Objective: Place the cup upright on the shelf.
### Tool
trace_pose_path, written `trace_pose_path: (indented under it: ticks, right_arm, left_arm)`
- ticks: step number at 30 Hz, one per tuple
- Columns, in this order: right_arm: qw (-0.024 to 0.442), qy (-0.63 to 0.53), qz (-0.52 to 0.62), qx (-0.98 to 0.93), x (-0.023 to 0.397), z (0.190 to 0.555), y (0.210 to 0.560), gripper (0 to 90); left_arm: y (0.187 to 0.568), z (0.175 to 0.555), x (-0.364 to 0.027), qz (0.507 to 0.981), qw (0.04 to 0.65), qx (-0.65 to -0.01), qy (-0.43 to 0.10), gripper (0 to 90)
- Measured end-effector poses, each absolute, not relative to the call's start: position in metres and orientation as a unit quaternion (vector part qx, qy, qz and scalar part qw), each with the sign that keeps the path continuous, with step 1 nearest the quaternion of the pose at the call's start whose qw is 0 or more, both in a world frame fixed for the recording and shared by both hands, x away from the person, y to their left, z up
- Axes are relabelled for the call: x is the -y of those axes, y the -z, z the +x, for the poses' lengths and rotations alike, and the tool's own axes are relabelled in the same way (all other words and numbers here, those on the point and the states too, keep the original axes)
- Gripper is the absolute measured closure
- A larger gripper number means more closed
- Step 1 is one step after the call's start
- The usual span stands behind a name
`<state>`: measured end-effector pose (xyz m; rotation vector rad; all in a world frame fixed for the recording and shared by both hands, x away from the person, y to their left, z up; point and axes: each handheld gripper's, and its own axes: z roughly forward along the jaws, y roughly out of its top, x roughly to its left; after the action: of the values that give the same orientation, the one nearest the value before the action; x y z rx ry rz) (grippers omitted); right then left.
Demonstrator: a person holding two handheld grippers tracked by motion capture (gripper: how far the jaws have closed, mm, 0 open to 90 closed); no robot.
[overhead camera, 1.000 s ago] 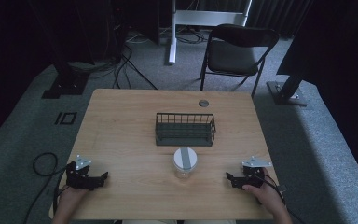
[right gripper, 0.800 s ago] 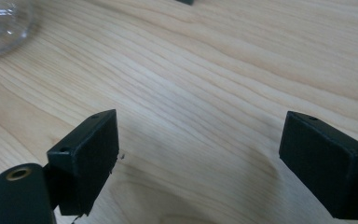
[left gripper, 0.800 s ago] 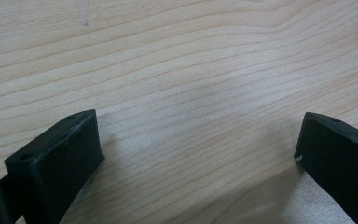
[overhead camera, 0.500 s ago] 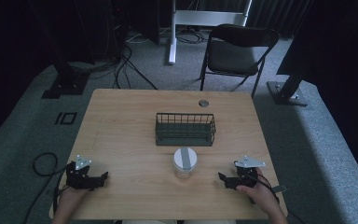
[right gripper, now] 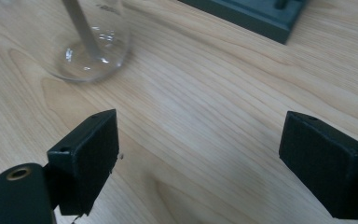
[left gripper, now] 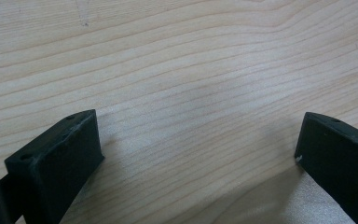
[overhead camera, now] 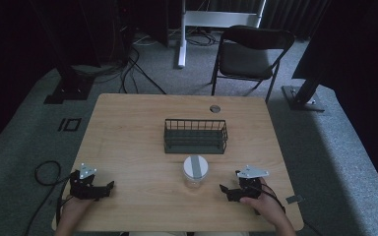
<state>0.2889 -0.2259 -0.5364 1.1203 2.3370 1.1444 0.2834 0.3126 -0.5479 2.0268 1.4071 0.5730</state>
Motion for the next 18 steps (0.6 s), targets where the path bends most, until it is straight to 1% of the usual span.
trace_pose_path:
  ticks: [2,18]
  right_arm:
    - [0.152,-0.403,0.387,-0.815,0.222,0.289,0.537,13.3]
    - [0.142,-0.426,0.348,-0.823,0.192,0.286,0.533,12.6]
  left_arm:
    - [0.548,0.283,-0.313,0.763,0.3,-0.53,-0.216,0.5]
    - [0.548,0.283,-0.313,0.764,0.3,-0.529,-0.216,0.5]
